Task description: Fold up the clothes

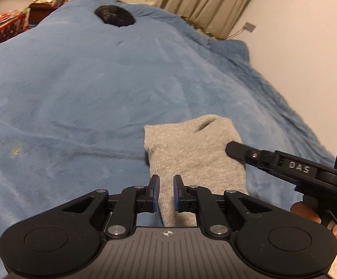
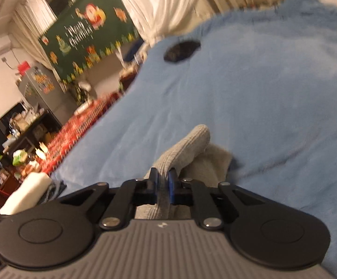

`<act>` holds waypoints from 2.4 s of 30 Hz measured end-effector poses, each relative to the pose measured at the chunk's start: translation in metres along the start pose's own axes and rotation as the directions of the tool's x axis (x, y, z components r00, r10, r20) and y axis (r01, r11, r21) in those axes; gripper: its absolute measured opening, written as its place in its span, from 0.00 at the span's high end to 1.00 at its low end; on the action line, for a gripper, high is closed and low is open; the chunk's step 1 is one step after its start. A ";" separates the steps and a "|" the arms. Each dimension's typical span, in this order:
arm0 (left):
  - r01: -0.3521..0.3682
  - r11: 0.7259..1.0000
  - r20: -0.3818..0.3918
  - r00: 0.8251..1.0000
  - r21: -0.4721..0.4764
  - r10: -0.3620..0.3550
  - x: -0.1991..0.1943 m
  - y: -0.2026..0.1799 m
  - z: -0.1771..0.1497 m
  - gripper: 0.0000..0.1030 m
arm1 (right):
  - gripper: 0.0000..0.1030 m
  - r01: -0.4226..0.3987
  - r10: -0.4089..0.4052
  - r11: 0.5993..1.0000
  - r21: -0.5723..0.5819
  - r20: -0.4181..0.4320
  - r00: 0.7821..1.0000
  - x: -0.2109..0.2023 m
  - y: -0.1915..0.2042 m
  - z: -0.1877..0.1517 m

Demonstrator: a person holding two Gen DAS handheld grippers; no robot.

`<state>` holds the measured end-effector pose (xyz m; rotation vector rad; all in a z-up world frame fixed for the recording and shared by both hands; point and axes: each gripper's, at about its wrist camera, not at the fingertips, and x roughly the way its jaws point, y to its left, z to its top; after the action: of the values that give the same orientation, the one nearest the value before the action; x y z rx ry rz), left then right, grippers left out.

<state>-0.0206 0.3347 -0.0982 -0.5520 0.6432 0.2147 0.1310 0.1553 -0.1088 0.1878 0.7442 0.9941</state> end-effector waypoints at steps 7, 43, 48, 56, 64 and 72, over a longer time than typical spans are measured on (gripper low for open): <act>0.036 0.995 -0.030 0.999 0.090 -0.033 0.015 -0.025 -0.007 0.90 | 0.90 0.065 -0.057 0.994 0.092 -0.087 0.995 0.029 -0.034 -0.019; 0.275 0.935 -0.213 0.950 0.222 -0.229 0.019 -0.032 -0.052 0.82 | 0.84 0.049 -0.056 0.998 -0.045 -0.165 0.985 0.035 -0.047 0.033; 0.231 0.955 -0.162 0.966 0.185 -0.202 -0.001 -0.006 -0.020 0.61 | 0.69 0.034 -0.098 0.970 -0.242 -0.257 0.961 0.031 -0.030 0.075; 0.026 0.993 -0.142 0.990 0.115 -0.010 0.011 0.039 0.035 0.48 | 0.01 -0.041 -0.138 0.897 -0.441 -0.366 0.920 0.067 0.004 0.115; 0.003 0.998 -0.130 0.992 0.059 0.005 0.023 0.067 0.075 0.41 | 0.01 -0.246 -0.050 0.772 -0.587 -0.441 0.896 0.094 0.030 0.125; 0.011 0.983 -0.165 0.986 0.183 0.019 0.001 0.046 0.102 0.20 | 0.01 -0.489 0.083 0.721 -0.491 -0.639 0.765 0.119 0.052 0.151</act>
<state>0.0160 0.4292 -0.0507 -0.3933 0.8172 0.1119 0.2311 0.3078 -0.0299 -0.6572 0.8935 1.6119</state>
